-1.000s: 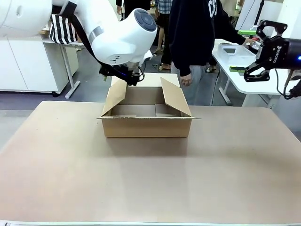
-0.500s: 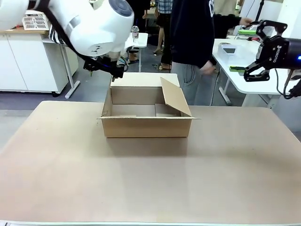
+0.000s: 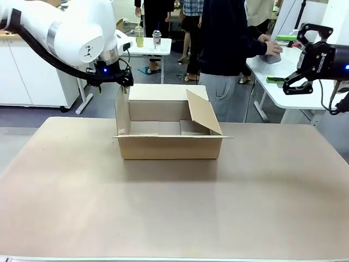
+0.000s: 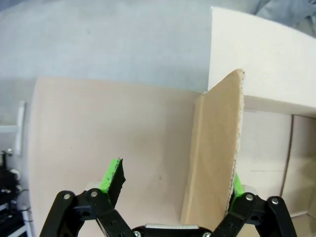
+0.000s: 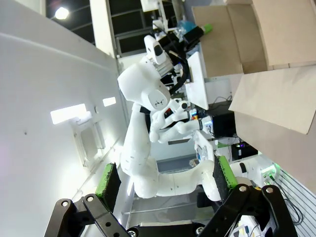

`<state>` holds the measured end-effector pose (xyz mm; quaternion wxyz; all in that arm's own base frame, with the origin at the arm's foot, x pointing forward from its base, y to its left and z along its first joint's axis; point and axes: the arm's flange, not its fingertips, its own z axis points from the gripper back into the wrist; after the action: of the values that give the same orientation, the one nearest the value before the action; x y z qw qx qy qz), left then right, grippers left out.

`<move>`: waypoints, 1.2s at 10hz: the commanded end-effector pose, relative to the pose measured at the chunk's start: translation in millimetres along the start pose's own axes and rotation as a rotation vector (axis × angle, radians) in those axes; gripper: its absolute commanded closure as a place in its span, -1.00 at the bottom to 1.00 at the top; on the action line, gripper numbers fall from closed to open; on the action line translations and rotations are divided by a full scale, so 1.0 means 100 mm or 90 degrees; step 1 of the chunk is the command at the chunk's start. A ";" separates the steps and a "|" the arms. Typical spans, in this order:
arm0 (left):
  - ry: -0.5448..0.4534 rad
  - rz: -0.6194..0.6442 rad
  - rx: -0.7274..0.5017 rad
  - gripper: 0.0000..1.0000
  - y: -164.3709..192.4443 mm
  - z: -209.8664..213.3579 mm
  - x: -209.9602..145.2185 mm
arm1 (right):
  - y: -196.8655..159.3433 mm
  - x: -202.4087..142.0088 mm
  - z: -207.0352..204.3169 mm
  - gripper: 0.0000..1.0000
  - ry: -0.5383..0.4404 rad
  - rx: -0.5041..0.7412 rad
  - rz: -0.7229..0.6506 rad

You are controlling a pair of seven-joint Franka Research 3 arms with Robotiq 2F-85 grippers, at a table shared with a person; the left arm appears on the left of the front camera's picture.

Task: Pack the gift set into the box.
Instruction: Place both hands on the side flaps of the Package Box and spread them outward.

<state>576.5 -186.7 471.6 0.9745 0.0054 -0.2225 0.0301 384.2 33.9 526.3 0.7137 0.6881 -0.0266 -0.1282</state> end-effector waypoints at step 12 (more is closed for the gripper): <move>0.095 0.082 -0.323 -1.00 1.12 -0.47 -0.12 | 0.04 0.02 -0.03 -1.00 0.000 0.018 0.002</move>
<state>580.1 -66.3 417.4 0.9549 -0.2613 -0.1355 0.0383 384.2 33.9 526.5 0.7137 0.6881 -0.0265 -0.1279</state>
